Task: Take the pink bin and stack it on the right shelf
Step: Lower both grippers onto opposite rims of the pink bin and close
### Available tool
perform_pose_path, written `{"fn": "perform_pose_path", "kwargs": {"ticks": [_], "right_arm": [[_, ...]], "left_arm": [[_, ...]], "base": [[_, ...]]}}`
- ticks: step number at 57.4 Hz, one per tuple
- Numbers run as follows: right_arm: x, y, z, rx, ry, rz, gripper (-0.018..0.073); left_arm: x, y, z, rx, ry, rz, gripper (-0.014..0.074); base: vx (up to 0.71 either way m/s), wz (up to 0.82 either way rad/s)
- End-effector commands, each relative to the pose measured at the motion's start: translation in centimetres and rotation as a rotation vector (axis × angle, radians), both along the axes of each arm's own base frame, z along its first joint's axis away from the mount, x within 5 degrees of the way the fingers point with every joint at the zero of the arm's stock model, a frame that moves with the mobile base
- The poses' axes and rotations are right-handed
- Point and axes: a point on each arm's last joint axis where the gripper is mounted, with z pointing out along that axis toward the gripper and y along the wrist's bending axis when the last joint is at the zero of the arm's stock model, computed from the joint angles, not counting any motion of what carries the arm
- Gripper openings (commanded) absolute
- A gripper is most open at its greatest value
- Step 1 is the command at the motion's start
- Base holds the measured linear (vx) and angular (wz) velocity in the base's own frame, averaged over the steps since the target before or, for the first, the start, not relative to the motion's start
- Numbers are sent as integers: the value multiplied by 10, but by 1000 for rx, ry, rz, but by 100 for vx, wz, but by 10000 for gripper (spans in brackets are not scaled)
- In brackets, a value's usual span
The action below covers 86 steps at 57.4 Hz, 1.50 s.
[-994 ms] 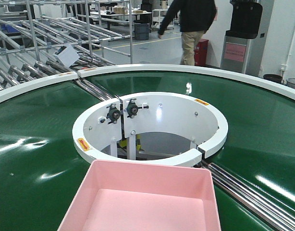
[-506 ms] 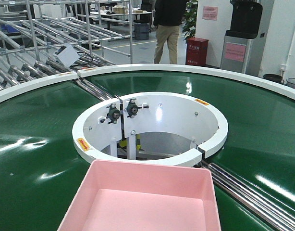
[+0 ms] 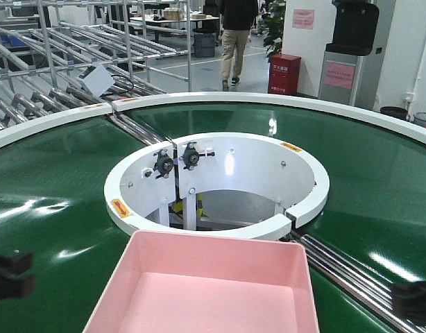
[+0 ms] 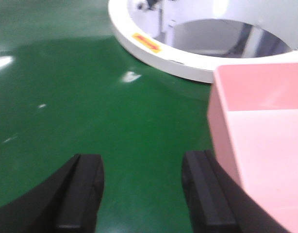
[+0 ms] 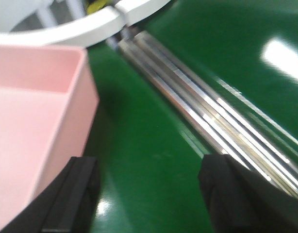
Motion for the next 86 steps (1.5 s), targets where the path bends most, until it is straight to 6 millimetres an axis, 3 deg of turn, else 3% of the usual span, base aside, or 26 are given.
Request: {"fn": "perform_pose_path", "kwargs": {"ticks": [1,9,18,34,47,55,62,75,81,86], "right_arm": [[25,21,19,-11,-44,102,501],[67,48,8,64,37,105,501],[112,58,-17,125,174,31,501],[148,67,-49,128,281,19,501],[154,69,-65,138,325,10,444],[154,72,-67,193,342,-8,352],[153,73,-67,212,360,-13,226],[152,75,-62,244,375,-18,-15],[152,76,-44,243,366,1,-12],[153,76,-15,248,307,26,-11]], "left_arm": [[24,-20,25,-6,-74,-64,490],[64,-44,28,-13,53,-95,490],[109,-67,16,-30,211,-132,490],[150,-89,-20,-64,368,-213,490],[160,-93,-64,-41,511,-212,490],[160,-94,-75,-38,556,-210,468],[159,-94,-71,-39,551,-212,359],[154,-94,-70,-44,592,-219,-12],[149,-93,-55,-52,569,-226,-8],[142,-91,-31,-77,509,-227,-6]], "base": [[0,0],[0,0],[0,0],[0,0],[0,0],[0,0],[0,0],[0,0],[0,0],[0,0]]}}
